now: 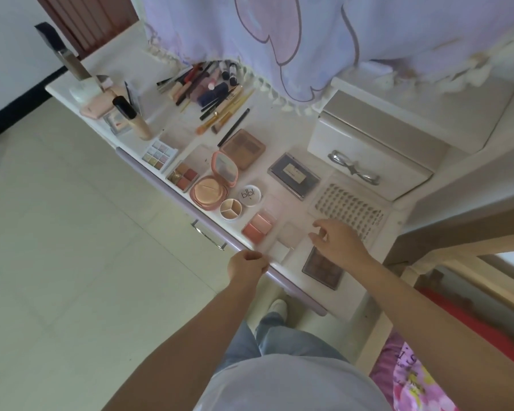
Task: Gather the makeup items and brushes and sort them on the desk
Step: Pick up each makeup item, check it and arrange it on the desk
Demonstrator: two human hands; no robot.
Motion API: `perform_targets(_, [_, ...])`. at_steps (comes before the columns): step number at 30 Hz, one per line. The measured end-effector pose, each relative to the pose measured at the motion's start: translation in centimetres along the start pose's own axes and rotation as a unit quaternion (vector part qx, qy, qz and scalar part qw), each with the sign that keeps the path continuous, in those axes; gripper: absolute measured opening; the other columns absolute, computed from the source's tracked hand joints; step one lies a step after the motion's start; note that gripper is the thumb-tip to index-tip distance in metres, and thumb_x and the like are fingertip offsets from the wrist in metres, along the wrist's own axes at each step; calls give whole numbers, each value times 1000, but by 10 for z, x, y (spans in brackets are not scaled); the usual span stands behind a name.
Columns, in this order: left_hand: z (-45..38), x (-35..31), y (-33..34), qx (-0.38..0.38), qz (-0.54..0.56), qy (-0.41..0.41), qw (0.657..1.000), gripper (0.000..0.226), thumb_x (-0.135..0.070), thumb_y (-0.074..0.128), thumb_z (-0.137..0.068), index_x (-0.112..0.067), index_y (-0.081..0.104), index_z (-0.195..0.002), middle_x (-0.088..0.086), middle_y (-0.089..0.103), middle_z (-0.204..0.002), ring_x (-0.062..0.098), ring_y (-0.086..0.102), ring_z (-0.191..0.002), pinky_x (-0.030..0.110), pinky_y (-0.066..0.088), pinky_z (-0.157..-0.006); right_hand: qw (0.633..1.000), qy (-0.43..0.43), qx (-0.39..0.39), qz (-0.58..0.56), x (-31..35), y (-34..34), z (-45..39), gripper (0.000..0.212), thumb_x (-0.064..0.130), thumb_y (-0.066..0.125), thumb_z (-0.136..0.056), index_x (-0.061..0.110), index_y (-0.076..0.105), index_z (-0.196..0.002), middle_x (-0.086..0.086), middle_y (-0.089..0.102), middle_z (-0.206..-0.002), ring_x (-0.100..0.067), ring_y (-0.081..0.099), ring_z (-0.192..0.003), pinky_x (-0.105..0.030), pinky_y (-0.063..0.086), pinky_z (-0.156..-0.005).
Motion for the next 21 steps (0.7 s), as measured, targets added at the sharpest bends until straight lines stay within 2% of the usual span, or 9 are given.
perform_targets(2, [3,1,-1,6,-62,28,998,25,4,57,-81,-16,57,-66,6,60,-71,25,58,-81,41,53,-89,996,-60,-45,54,-6,-2,17,43,32,59,-78,1,64,-106,-18,63,-97,-32,58,-89,-33,44,-78])
perform_targets(4, [8,-1,-1,16,-128,75,989,18,0,54,-83,-14,59,-73,5,60,-75,23,57,-80,37,52,-84,986,-77,-15,147,-21,13,34,57,46,68,-56,5,67,-95,-18,66,-90,-37,64,-81,-40,52,-67])
perform_targets(6, [13,-5,2,23,-194,131,972,11,-6,53,-86,-9,63,-90,2,60,-82,18,56,-81,29,49,-77,973,-66,41,218,-33,30,43,81,54,82,-34,10,63,-100,-19,67,-93,-36,67,-79,-41,55,-59])
perform_targets(8, [16,-8,7,42,-251,175,951,17,-8,53,-87,-5,64,-100,1,60,-88,14,54,-82,21,44,-77,975,-51,55,210,-37,37,48,95,49,88,-25,12,57,-107,-19,66,-95,-34,67,-80,-39,56,-60])
perform_targets(11, [24,-10,20,93,-319,212,919,19,-6,53,-86,-3,64,-102,6,65,-98,11,53,-84,18,41,-80,985,-75,48,144,-33,37,52,76,38,85,-36,8,62,-103,-17,63,-90,-33,64,-75,-37,56,-63])
perform_targets(14, [32,-17,29,157,-327,225,904,26,-7,58,-86,-4,59,-112,8,63,-103,10,53,-86,13,42,-77,997,-70,24,12,-17,15,54,63,30,71,-61,7,56,-117,-12,57,-108,-30,53,-101,-23,38,-85])
perform_targets(16, [37,-26,33,220,-273,203,914,43,-8,65,-82,-8,51,-123,1,56,-107,10,53,-92,6,44,-69,995,-63,40,-59,-5,-2,56,61,21,74,-65,4,53,-119,-9,55,-110,-24,51,-106,-13,35,-79])
perform_targets(18, [47,-41,38,291,-227,193,909,64,-8,72,-76,-14,41,-132,-4,48,-121,9,51,-106,7,47,-74,990,-80,59,-97,9,-21,58,58,20,76,-63,3,56,-114,-5,57,-104,-20,55,-101,-7,38,-76])
perform_targets(21, [71,-71,43,368,-193,220,883,71,-16,75,-61,-26,43,-124,-9,49,-126,-4,52,-111,13,50,-81,983,-131,59,-113,29,-49,61,58,35,71,-57,7,62,-107,-5,63,-106,-8,58,-97,0,37,-77])
Point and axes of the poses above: each hand's wrist, its own z-axis away from the middle knuckle, its own y-axis out of the palm, x = y × z, the point moved 7 cm from there along -z, towards the middle knuckle
